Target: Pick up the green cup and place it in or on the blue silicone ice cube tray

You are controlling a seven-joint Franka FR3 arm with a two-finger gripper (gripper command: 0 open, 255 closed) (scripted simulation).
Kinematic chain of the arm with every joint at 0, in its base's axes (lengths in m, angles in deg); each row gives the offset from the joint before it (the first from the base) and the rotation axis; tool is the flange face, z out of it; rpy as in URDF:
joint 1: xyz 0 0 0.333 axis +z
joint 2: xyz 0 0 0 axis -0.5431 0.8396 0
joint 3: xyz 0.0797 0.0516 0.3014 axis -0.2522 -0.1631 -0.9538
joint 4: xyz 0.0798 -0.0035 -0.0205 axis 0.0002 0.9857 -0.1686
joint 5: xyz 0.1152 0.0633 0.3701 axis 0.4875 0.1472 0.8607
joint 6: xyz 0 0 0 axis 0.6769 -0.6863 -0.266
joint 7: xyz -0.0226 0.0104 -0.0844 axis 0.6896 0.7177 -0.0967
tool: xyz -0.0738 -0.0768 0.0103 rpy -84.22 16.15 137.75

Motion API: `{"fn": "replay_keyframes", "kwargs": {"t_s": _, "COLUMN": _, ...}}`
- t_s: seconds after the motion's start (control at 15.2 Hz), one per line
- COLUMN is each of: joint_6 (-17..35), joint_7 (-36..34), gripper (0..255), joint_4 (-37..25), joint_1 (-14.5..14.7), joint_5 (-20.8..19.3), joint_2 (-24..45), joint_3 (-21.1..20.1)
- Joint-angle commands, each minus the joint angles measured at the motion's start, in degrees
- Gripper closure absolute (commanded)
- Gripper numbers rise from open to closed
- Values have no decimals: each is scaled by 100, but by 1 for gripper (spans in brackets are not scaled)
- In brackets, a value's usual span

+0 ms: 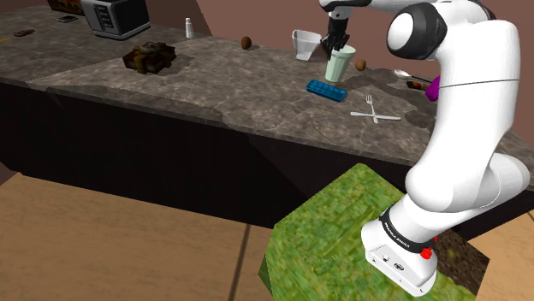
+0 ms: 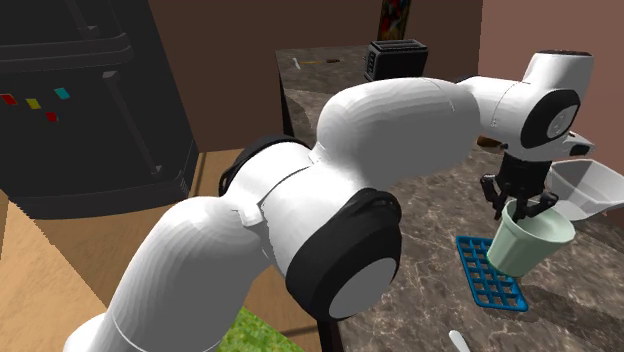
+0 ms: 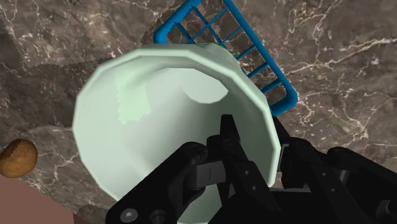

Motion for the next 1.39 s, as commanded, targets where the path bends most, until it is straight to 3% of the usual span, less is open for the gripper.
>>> {"fn": "replay_keyframes", "kwargs": {"t_s": 0.0, "joint_6": 169, "joint_7": -22, "gripper": 255, "joint_4": 158, "joint_1": -1, "joint_5": -6, "joint_2": 3, "joint_3": 0}}
{"fn": "replay_keyframes", "kwargs": {"t_s": 0.33, "joint_6": 543, "joint_7": -80, "gripper": 255, "joint_4": 504, "joint_1": 1, "joint_5": -19, "joint_2": 34, "joint_3": 0}}
{"fn": "replay_keyframes", "kwargs": {"t_s": 0.86, "joint_6": 543, "joint_7": -80, "gripper": 255, "joint_4": 504, "joint_1": 1, "joint_5": -19, "joint_2": 34, "joint_3": 0}}
{"fn": "replay_keyframes", "kwargs": {"t_s": 0.92, "joint_6": 543, "joint_7": -81, "gripper": 0, "joint_4": 508, "joint_1": 2, "joint_5": -20, "joint_2": 31, "joint_3": 0}}
{"fn": "replay_keyframes", "kwargs": {"t_s": 1.32, "joint_6": 374, "joint_7": -74, "gripper": 0, "joint_4": 371, "joint_1": 18, "joint_5": -17, "joint_2": 0, "joint_3": -2}}
